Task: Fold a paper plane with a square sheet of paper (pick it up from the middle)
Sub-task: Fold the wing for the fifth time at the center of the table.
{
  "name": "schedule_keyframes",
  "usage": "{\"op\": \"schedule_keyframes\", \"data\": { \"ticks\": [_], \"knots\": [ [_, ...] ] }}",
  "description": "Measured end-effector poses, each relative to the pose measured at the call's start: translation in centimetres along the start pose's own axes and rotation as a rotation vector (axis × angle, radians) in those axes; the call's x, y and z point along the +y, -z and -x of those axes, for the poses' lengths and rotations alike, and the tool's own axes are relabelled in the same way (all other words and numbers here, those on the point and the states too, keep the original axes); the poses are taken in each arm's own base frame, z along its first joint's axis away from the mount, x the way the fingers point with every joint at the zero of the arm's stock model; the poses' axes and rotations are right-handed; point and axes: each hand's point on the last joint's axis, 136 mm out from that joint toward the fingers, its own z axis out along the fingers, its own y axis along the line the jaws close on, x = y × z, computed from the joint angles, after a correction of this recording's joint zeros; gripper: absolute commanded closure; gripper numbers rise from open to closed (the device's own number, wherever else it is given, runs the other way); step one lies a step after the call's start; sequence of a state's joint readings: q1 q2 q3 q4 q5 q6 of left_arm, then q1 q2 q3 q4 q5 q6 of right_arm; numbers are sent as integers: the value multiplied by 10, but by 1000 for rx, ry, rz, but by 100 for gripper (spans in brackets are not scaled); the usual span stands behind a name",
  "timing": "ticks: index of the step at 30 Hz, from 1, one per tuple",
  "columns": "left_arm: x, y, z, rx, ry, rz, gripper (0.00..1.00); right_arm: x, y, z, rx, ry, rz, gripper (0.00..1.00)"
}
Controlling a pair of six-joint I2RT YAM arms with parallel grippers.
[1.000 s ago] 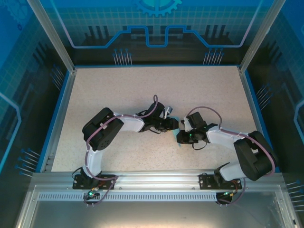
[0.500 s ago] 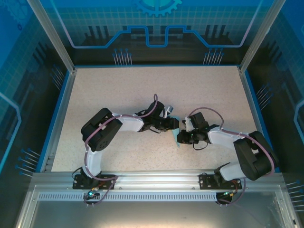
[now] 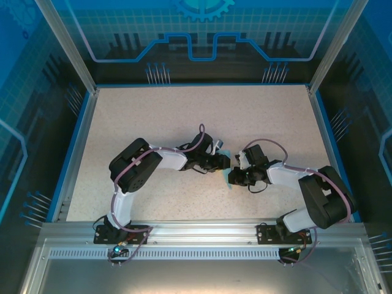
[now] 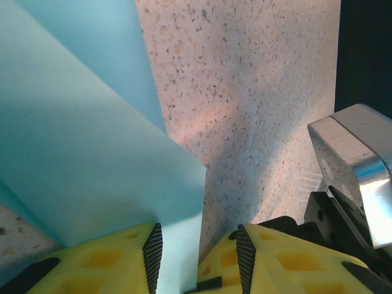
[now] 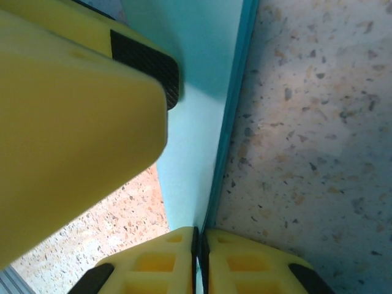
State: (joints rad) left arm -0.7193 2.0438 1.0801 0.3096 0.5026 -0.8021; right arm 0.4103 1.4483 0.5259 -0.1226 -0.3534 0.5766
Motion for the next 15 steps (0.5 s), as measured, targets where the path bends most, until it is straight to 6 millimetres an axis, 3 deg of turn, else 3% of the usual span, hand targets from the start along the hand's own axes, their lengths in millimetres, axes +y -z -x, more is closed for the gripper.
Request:
{"op": "schedule_keyframes", "data": {
  "ticks": [8, 12, 15],
  "knots": [
    [1, -1, 0, 13, 0, 17, 60, 3, 19, 1, -41, 1, -21, 71],
    [2, -2, 0, 15, -4, 18, 60, 16, 36, 7, -98, 26, 9, 83],
    [2, -2, 0, 17, -2, 20, 60, 28, 36, 5, -81, 37, 74, 89]
  ]
}}
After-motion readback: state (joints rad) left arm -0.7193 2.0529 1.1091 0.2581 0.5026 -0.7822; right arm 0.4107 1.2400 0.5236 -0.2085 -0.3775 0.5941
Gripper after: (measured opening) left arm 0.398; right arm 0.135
